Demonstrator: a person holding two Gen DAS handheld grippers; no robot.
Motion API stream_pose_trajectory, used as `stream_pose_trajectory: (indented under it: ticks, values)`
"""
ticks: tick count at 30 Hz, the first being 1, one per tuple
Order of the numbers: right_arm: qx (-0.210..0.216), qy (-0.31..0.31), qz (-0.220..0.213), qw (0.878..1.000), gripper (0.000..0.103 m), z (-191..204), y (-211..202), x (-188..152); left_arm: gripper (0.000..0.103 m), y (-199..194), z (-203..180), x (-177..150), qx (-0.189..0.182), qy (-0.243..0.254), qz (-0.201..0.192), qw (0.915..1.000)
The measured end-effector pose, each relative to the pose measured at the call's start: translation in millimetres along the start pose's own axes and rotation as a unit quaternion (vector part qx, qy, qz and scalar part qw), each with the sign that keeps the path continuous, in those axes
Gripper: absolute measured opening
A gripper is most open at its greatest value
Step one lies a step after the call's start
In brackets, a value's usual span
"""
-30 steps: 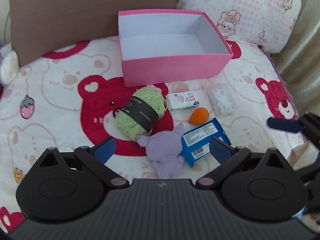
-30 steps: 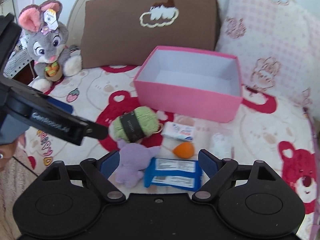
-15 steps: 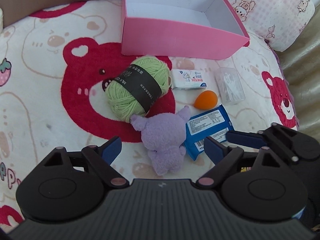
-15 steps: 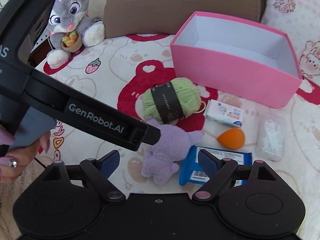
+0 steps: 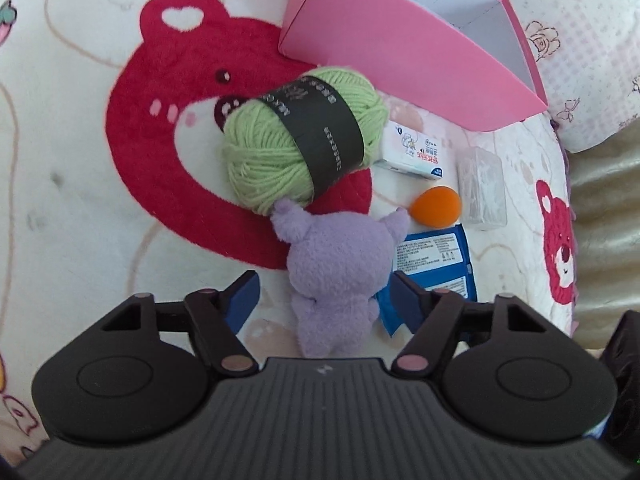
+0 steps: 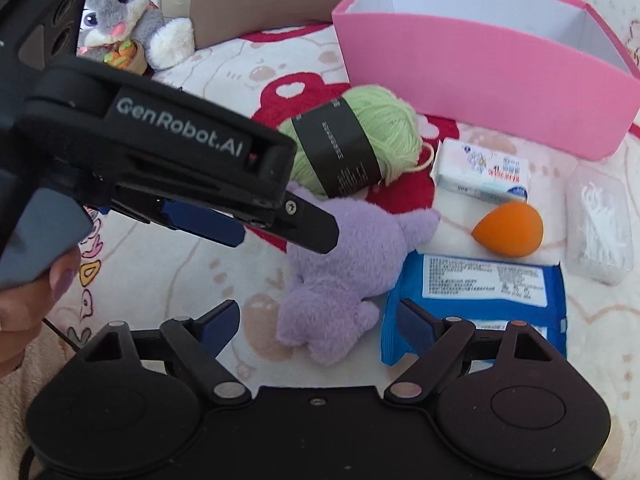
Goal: Organize objects
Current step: 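Move the left tool to the purple plush toy and close on it, then lift the purple plush with the left tool and release it into the pink box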
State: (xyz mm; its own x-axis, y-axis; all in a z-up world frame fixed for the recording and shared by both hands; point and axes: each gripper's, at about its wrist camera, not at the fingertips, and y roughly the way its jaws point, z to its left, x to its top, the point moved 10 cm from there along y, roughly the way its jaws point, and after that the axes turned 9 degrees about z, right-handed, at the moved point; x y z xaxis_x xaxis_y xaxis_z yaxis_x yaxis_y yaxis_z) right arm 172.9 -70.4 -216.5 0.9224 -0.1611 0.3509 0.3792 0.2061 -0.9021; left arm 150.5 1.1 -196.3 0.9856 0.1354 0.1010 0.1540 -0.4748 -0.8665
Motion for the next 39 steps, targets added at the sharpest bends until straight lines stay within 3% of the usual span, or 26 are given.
stream_pose_trajectory:
  ticks: [3, 7, 11, 13, 18, 30, 39]
  values:
    - [0.014, 0.024, 0.006, 1.000, 0.080, -4.8, 6.7, -0.5, 0.058, 7.9, -0.1, -4.1, -0.007, -0.006, 0.008, 0.9999]
    - [-0.006, 0.019, -0.002, 1.000, 0.076, -6.5, 14.7, 0.2, 0.048, 19.9, 1.3, -6.3, -0.009, -0.018, 0.014, 0.9997]
    - [-0.041, 0.003, -0.005, 0.999, 0.073, -5.5, 25.8, -0.8, 0.043, 42.9, 4.5, -13.9, -0.008, -0.040, 0.053, 0.9978]
    - [-0.060, -0.010, -0.011, 0.998, 0.063, -4.4, 25.0, -1.5, 0.039, 44.6, 3.3, -13.6, -0.006, -0.040, 0.046, 0.9981]
    - [-0.054, -0.008, -0.027, 0.998, 0.058, -3.0, 19.7, -1.1, 0.033, 35.2, -8.9, -11.3, 0.016, 0.005, 0.015, 0.9997]
    - [-0.073, -0.032, -0.060, 0.995, 0.056, 4.6, 0.5, -0.2, 0.033, 11.9, -14.9, -13.0, -0.004, 0.007, -0.022, 0.9997]
    - [-0.091, -0.055, -0.105, 0.989, 0.056, 13.0, -29.5, 1.9, 0.033, -18.9, -34.7, -14.2, -0.007, 0.046, -0.059, 0.9972]
